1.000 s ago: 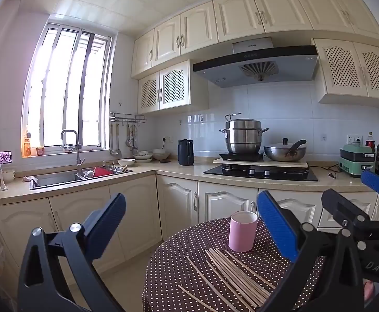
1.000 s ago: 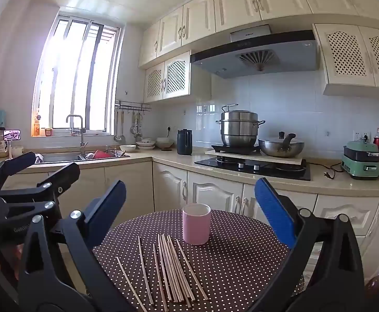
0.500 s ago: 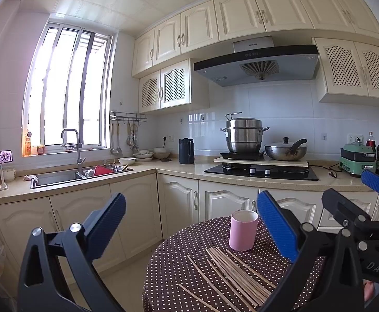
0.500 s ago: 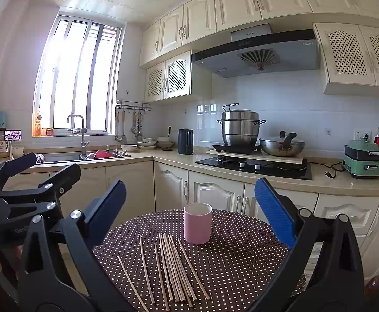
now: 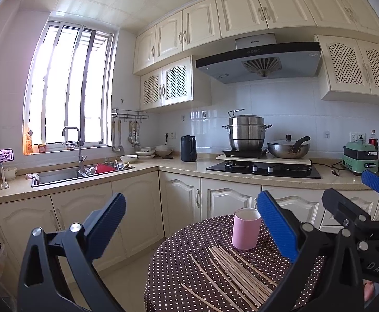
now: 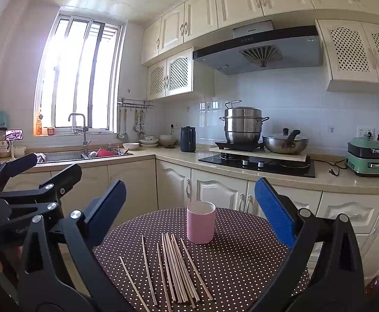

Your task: Organize utensils

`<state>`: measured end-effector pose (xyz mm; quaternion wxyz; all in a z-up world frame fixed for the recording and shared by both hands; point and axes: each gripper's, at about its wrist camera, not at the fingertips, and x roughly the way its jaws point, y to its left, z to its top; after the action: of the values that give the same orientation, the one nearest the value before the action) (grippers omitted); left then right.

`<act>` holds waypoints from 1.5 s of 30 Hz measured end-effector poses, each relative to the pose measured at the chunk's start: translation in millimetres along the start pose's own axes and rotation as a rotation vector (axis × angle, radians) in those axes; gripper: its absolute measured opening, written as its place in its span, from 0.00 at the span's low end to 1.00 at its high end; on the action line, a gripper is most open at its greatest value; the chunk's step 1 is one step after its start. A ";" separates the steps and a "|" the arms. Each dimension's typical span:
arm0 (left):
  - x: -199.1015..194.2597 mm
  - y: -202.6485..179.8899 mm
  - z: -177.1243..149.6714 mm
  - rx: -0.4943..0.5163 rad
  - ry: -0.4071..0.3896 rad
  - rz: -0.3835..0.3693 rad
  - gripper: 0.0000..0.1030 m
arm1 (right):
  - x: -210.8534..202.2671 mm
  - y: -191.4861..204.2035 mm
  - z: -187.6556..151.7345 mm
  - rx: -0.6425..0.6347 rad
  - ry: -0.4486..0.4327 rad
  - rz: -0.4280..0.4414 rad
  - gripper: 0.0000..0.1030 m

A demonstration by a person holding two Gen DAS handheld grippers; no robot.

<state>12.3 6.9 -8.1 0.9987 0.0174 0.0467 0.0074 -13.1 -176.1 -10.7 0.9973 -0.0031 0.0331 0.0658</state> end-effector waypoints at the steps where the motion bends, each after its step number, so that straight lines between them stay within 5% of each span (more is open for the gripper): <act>1: 1.5 0.3 -0.6 -0.002 0.003 0.000 0.96 | 1.4 0.4 -0.9 0.000 0.001 -0.001 0.94; 45: 28.9 -8.5 -13.7 0.035 0.059 0.028 0.96 | 31.0 -13.4 -12.2 0.013 0.097 0.042 0.94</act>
<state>39.9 -0.7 -24.6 0.9962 0.0353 0.0762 0.0209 18.5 -185.4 -25.0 0.9929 0.0011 0.0821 0.0863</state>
